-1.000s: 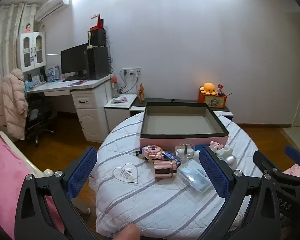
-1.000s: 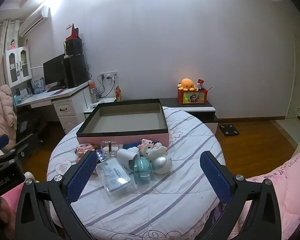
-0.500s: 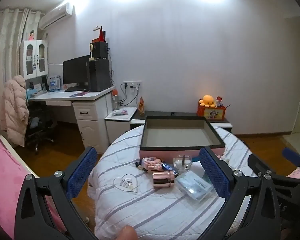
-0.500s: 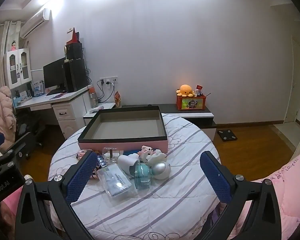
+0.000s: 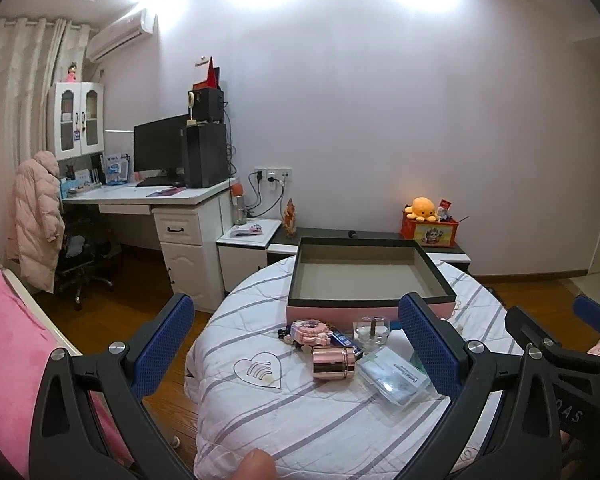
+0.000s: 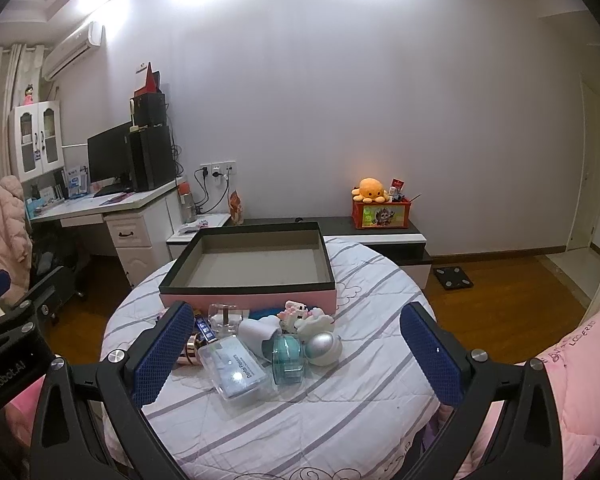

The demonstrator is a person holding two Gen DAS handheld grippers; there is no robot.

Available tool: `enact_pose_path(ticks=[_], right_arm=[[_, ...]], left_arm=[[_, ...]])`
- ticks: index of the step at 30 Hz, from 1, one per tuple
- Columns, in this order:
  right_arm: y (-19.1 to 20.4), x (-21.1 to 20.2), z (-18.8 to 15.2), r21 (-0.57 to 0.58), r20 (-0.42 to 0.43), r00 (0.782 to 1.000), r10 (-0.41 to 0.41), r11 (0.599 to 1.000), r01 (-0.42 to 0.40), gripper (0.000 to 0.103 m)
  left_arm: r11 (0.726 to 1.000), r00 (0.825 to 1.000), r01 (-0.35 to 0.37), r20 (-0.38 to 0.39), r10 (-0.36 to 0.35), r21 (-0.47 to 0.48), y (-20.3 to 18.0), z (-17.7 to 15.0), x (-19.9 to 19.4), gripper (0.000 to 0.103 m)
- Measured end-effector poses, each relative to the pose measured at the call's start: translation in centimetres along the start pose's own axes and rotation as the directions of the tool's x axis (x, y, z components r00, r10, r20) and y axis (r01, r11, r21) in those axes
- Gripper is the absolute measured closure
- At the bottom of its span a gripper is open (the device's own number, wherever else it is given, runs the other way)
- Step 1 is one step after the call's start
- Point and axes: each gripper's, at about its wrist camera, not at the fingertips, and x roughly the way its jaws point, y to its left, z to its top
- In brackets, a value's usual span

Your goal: Organize rigid objects

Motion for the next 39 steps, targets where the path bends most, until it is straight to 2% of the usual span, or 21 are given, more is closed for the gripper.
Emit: enact_pose_path(ticks=[39], right_arm=[[-0.58, -0.18, 0.13, 0.010, 0.015, 1.000, -0.015, 1.000, 0.015, 0.000]], left_arm=[[1.000, 1.000, 0.008, -0.023, -0.007, 0.013, -0.32, -0.56, 0.57, 0.000]])
